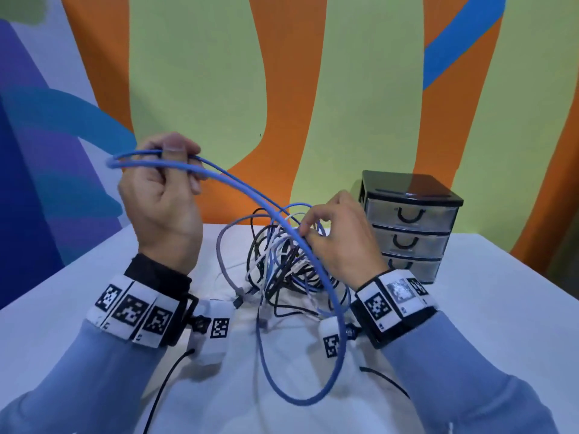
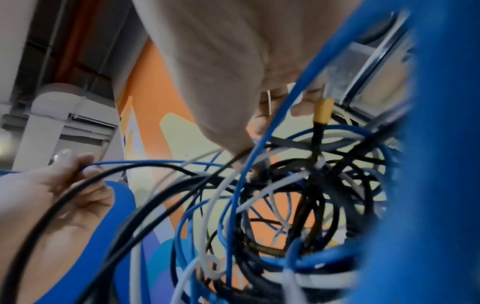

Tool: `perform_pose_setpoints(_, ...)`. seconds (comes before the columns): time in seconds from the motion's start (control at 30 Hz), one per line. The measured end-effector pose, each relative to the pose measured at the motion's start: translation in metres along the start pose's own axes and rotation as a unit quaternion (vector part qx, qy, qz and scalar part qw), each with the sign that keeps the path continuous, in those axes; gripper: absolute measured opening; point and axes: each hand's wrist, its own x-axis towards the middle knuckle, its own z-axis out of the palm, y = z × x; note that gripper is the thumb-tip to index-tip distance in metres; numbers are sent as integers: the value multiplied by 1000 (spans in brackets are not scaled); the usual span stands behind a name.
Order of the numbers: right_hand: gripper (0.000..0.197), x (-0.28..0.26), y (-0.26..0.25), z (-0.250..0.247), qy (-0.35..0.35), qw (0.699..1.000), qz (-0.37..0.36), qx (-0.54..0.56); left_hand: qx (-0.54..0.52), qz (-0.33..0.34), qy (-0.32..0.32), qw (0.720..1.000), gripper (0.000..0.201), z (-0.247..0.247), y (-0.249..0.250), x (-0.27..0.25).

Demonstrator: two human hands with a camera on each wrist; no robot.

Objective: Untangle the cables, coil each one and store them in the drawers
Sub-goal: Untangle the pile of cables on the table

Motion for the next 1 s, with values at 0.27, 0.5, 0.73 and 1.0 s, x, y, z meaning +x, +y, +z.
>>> perform_pose_setpoints(0.27, 31, -2, 16, 7, -107, 977, 51, 178, -23, -105, -126, 986, 14, -8, -5, 7)
perform_pose_setpoints(0.5, 23, -4, 15, 12, -74, 958, 88, 262, -150, -257, -306, 904, 45, -10, 14, 1)
perform_pose_setpoints(0.73, 23, -3, 11, 15, -136, 935, 155, 288, -160, -417, -380, 810, 42, -3, 19, -6)
perform_pose_setpoints(1.0, 37, -6, 10, 5, -179, 901, 157, 362, 388, -159, -425, 802, 29, 1, -11, -21)
